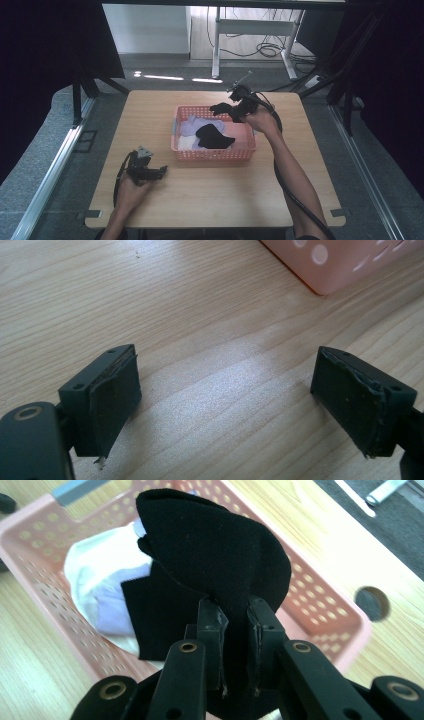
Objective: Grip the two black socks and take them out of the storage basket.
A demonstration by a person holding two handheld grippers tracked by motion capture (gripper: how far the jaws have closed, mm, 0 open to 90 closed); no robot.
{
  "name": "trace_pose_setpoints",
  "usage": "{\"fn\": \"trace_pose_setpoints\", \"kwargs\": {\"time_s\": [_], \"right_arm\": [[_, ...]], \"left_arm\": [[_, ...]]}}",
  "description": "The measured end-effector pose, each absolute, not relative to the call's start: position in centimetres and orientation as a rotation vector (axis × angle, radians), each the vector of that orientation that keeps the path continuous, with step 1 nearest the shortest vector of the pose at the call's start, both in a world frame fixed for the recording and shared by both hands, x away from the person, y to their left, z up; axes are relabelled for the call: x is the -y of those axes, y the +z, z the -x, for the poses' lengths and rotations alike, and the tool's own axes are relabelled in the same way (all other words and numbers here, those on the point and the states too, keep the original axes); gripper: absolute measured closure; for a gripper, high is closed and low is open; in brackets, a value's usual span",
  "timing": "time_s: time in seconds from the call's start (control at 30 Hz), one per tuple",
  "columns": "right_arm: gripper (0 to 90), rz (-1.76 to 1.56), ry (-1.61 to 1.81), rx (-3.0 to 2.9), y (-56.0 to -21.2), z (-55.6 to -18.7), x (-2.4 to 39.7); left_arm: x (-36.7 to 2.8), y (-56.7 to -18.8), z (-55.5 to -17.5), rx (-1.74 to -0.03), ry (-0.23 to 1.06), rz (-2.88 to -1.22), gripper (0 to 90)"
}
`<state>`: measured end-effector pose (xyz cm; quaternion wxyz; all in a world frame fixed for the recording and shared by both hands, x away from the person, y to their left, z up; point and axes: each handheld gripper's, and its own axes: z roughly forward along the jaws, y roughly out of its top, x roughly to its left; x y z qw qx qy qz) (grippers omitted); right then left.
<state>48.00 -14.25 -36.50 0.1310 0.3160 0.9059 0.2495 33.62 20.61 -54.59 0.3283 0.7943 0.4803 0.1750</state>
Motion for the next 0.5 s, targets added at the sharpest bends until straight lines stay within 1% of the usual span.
{"fn": "trace_pose_setpoints", "kwargs": {"time_s": [0.17, 0.5], "right_arm": [[78.7, -0.949, 0.727, -2.609, -36.2, -47.8, 15.8], [78.5, -1.044, 0.715, -2.543, -35.9, -47.1, 20.3]], "left_arm": [[-20.6, -54.6, -33.6, -1.257, 0.458, -2.079, 12.2], [-20.6, -54.6, -33.6, -1.257, 0.459, -2.08, 12.2]]}}
